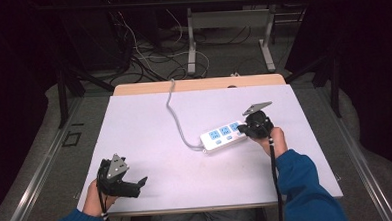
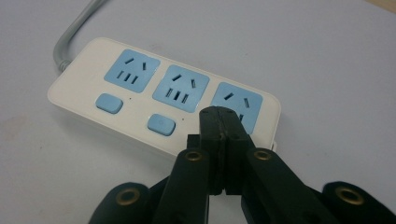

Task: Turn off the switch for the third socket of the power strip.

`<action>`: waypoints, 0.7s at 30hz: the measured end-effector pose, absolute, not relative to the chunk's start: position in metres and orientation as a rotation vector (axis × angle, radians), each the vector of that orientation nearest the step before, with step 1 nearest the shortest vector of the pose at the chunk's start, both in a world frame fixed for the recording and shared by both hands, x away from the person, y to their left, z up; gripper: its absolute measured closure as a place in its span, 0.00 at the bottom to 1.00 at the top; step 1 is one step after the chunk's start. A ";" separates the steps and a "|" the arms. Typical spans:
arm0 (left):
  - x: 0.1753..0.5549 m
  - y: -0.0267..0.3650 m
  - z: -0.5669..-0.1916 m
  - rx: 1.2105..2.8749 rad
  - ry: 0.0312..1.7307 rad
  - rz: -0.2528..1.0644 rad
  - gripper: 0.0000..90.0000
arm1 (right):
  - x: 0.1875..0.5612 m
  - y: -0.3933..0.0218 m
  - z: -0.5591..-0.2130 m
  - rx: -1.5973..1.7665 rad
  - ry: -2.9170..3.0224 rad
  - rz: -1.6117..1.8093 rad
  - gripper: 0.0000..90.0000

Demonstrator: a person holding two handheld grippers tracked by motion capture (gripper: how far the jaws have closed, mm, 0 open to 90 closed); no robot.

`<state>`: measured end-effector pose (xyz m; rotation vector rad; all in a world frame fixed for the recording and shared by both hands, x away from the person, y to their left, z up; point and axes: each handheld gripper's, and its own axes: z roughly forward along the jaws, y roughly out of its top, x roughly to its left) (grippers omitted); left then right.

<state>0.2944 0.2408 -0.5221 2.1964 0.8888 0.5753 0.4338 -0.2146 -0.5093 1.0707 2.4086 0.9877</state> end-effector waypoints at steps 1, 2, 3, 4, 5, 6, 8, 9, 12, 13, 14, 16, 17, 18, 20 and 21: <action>0.295 0.240 -0.522 2.192 0.890 0.570 0.01 | 0.434 -0.214 -0.510 1.064 2.410 0.971 1.00; 0.295 0.241 -0.522 2.195 0.886 0.578 0.01 | 0.434 -0.214 -0.510 1.064 2.410 0.971 1.00; 0.295 0.241 -0.522 2.199 0.887 0.588 0.01 | 0.434 -0.213 -0.512 1.072 2.410 0.961 1.00; 0.294 0.241 -0.521 2.201 0.889 0.580 0.01 | 0.434 -0.213 -0.512 1.072 2.410 0.961 1.00; 0.293 0.240 -0.522 2.198 0.889 0.574 0.01 | 0.434 -0.212 -0.512 1.070 2.414 0.948 1.00; 0.293 0.240 -0.522 2.199 0.884 0.582 0.01 | 0.434 -0.211 -0.513 1.081 2.405 0.944 1.00; 0.293 0.240 -0.522 2.203 0.887 0.573 0.01 | 0.435 -0.211 -0.514 1.059 2.402 0.926 1.00; 0.293 0.240 -0.522 2.207 0.885 0.574 0.01 | 0.435 -0.211 -0.515 1.052 2.402 0.917 1.00; 0.294 0.240 -0.522 2.199 0.887 0.569 0.01 | 0.436 -0.208 -0.519 1.050 2.403 0.898 1.00; 0.294 0.240 -0.523 2.194 0.885 0.573 0.01 | 0.436 -0.207 -0.520 1.064 2.392 0.891 1.00; 0.294 0.240 -0.522 2.201 0.887 0.568 0.01 | 0.437 -0.206 -0.521 1.066 2.394 0.887 1.00; 0.294 0.239 -0.522 2.211 0.883 0.571 0.01 | 0.438 -0.205 -0.521 1.049 2.389 0.876 1.00; 0.294 0.239 -0.522 2.210 0.884 0.569 0.01 | 0.439 -0.205 -0.522 1.043 2.393 0.877 1.00; 0.294 0.240 -0.522 2.210 0.883 0.577 0.01 | 0.439 -0.204 -0.523 1.053 2.382 0.866 1.00; 0.294 0.240 -0.522 2.196 0.890 0.576 0.01 | 0.439 -0.203 -0.523 1.051 2.390 0.862 1.00; 0.294 0.240 -0.523 2.193 0.890 0.576 0.01 | 0.439 -0.202 -0.524 1.067 2.381 0.859 1.00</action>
